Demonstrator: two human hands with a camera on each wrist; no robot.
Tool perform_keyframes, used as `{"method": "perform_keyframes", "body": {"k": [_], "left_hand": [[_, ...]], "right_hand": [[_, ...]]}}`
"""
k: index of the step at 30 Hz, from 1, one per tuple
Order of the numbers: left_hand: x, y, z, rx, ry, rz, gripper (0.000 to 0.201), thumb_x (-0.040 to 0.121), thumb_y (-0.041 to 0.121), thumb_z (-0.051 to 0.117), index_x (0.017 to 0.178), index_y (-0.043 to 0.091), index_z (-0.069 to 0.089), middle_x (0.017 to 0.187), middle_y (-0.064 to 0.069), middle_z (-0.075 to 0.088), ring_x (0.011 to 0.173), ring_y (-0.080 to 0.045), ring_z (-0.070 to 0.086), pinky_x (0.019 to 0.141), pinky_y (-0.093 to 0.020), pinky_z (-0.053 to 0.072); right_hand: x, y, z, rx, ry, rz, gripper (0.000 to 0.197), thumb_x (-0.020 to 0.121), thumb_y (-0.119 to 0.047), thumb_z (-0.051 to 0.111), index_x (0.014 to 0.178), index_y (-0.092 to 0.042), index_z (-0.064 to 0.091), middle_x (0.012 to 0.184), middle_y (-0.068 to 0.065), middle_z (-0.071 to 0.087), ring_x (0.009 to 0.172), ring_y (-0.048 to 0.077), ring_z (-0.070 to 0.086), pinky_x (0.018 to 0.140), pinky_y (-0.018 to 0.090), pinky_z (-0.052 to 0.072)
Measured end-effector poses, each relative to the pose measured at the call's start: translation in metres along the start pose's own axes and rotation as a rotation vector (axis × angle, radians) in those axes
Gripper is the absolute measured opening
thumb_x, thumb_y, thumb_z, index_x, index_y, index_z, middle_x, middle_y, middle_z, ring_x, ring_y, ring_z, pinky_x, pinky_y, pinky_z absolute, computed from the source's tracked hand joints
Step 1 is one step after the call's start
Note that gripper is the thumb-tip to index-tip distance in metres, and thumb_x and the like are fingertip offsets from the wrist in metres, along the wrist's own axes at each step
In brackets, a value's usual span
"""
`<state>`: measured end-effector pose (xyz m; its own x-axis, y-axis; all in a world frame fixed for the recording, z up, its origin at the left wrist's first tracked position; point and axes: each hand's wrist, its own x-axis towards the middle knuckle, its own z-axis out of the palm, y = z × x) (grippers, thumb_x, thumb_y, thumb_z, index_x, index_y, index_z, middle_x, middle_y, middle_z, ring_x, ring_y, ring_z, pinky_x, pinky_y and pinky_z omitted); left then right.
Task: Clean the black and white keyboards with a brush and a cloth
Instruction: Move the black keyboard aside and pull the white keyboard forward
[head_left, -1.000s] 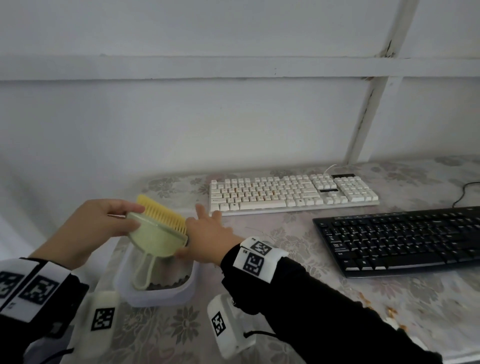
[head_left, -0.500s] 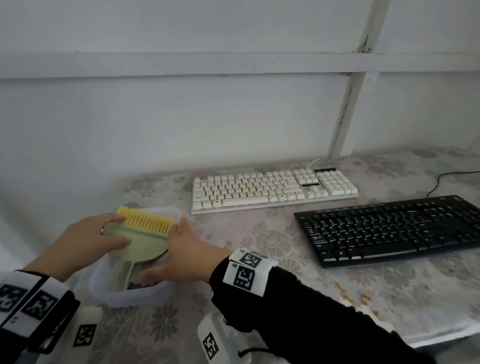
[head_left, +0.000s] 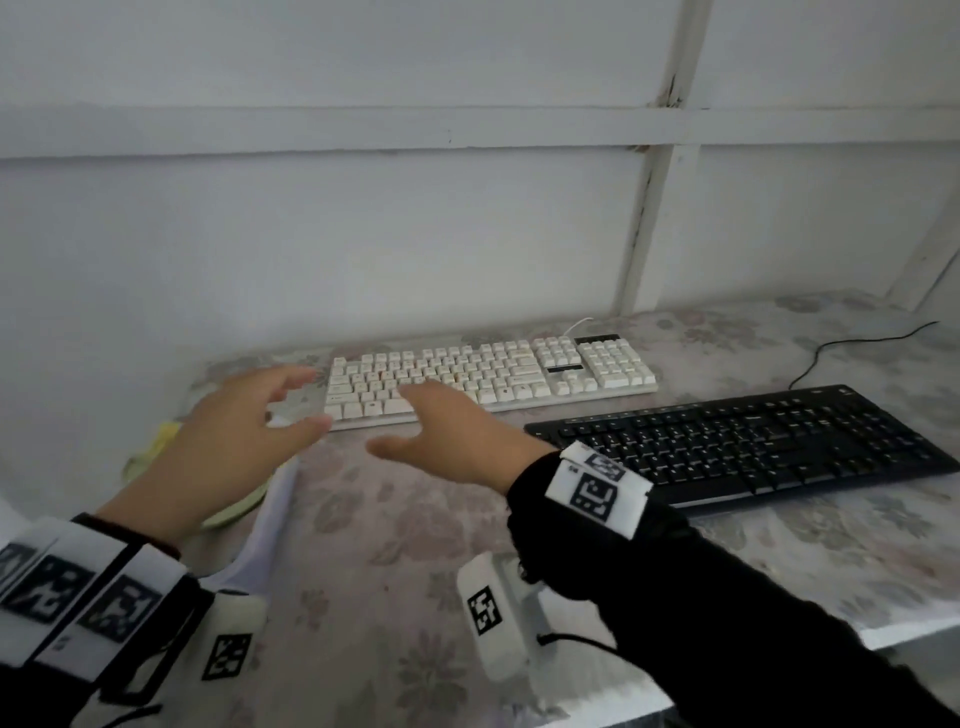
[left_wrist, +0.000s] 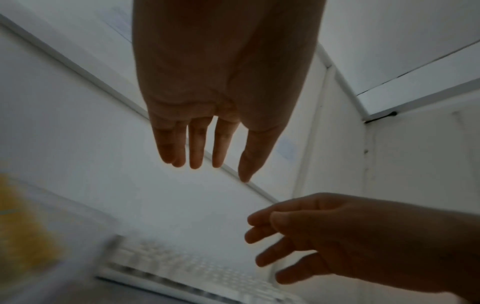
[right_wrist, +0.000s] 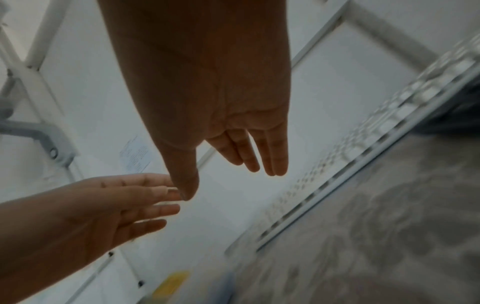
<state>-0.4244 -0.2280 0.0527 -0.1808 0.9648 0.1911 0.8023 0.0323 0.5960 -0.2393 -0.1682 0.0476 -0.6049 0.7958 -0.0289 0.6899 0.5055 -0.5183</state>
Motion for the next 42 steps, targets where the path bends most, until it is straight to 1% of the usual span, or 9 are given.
{"method": "perform_keyframes", "body": {"k": [5, 12, 18, 23, 26, 29, 33, 36, 42], "left_hand": [[0.013, 0.057, 0.053, -0.152, -0.09, 0.026, 0.042, 0.085, 0.025, 0.069, 0.123, 0.028, 0.054, 0.116, 0.004, 0.059, 0.111, -0.015, 0.056, 0.1, -0.04, 0.045], [0.009, 0.122, 0.131, -0.188, -0.24, -0.048, 0.054, 0.088, 0.03, 0.065, 0.137, 0.023, 0.043, 0.124, 0.005, 0.053, 0.115, -0.011, 0.05, 0.094, -0.029, 0.042], [0.001, 0.149, 0.176, -0.19, -0.318, -0.161, 0.069, 0.087, 0.034, 0.066, 0.145, 0.024, 0.031, 0.144, 0.003, 0.041, 0.131, -0.016, 0.041, 0.104, -0.031, 0.035], [-0.006, 0.159, 0.194, -0.182, -0.281, -0.243, 0.075, 0.084, 0.028, 0.071, 0.146, 0.02, 0.03, 0.149, 0.004, 0.036, 0.128, -0.015, 0.04, 0.099, -0.028, 0.034], [-0.009, 0.158, 0.2, -0.207, -0.269, -0.316, 0.08, 0.081, 0.025, 0.075, 0.146, 0.018, 0.03, 0.139, 0.006, 0.043, 0.123, -0.016, 0.044, 0.093, -0.027, 0.035], [-0.008, 0.153, 0.204, -0.26, -0.264, -0.36, 0.069, 0.074, 0.015, 0.08, 0.131, 0.02, 0.042, 0.11, 0.011, 0.055, 0.1, -0.009, 0.054, 0.082, -0.023, 0.042], [-0.003, 0.145, 0.203, -0.253, -0.319, -0.399, 0.098, 0.062, 0.018, 0.089, 0.142, 0.02, 0.033, 0.125, 0.005, 0.052, 0.113, -0.017, 0.053, 0.094, -0.032, 0.045], [0.0, 0.14, 0.202, -0.231, -0.354, -0.416, 0.113, 0.057, 0.016, 0.092, 0.148, 0.02, 0.025, 0.133, 0.002, 0.049, 0.121, -0.02, 0.049, 0.102, -0.037, 0.042], [-0.002, 0.139, 0.206, -0.184, -0.347, -0.386, 0.103, 0.058, 0.013, 0.09, 0.144, 0.018, 0.033, 0.124, 0.005, 0.053, 0.114, -0.016, 0.049, 0.092, -0.029, 0.042]], "right_hand": [[-0.038, 0.073, -0.052, 0.062, 0.11, 0.14, 0.071, 0.091, -0.045, 0.057, 0.146, -0.01, 0.031, 0.152, 0.006, 0.032, 0.137, 0.02, 0.034, 0.109, 0.03, 0.028], [-0.109, 0.193, -0.105, 0.077, 0.215, 0.342, 0.064, 0.09, -0.042, 0.059, 0.143, -0.013, 0.038, 0.146, 0.002, 0.041, 0.126, 0.012, 0.042, 0.099, 0.021, 0.032], [-0.169, 0.278, -0.133, 0.098, 0.19, 0.488, 0.074, 0.089, -0.047, 0.058, 0.148, -0.016, 0.027, 0.153, 0.0, 0.03, 0.138, 0.016, 0.03, 0.11, 0.028, 0.028], [-0.192, 0.321, -0.148, 0.147, 0.269, 0.527, 0.052, 0.088, -0.039, 0.062, 0.133, -0.021, 0.042, 0.132, -0.003, 0.045, 0.115, 0.013, 0.045, 0.092, 0.023, 0.036], [-0.199, 0.346, -0.153, 0.17, 0.296, 0.569, 0.088, 0.078, -0.052, 0.068, 0.147, -0.015, 0.029, 0.15, 0.004, 0.033, 0.133, 0.022, 0.038, 0.108, 0.036, 0.035], [-0.205, 0.379, -0.153, 0.219, 0.303, 0.606, 0.109, 0.051, -0.078, 0.07, 0.139, -0.021, 0.04, 0.138, 0.0, 0.047, 0.121, 0.02, 0.05, 0.101, 0.043, 0.045], [-0.217, 0.376, -0.156, 0.293, 0.268, 0.55, 0.032, 0.078, -0.023, 0.077, 0.098, -0.032, 0.055, 0.103, -0.007, 0.061, 0.094, 0.01, 0.06, 0.075, 0.025, 0.048], [-0.221, 0.374, -0.16, 0.358, 0.24, 0.522, 0.036, 0.076, -0.012, 0.078, 0.088, -0.033, 0.05, 0.096, -0.009, 0.059, 0.085, 0.002, 0.056, 0.062, 0.017, 0.04], [-0.222, 0.382, -0.16, 0.369, 0.211, 0.551, 0.048, 0.068, -0.007, 0.083, 0.097, -0.028, 0.052, 0.097, -0.011, 0.059, 0.086, 0.0, 0.054, 0.063, 0.016, 0.038]]}}
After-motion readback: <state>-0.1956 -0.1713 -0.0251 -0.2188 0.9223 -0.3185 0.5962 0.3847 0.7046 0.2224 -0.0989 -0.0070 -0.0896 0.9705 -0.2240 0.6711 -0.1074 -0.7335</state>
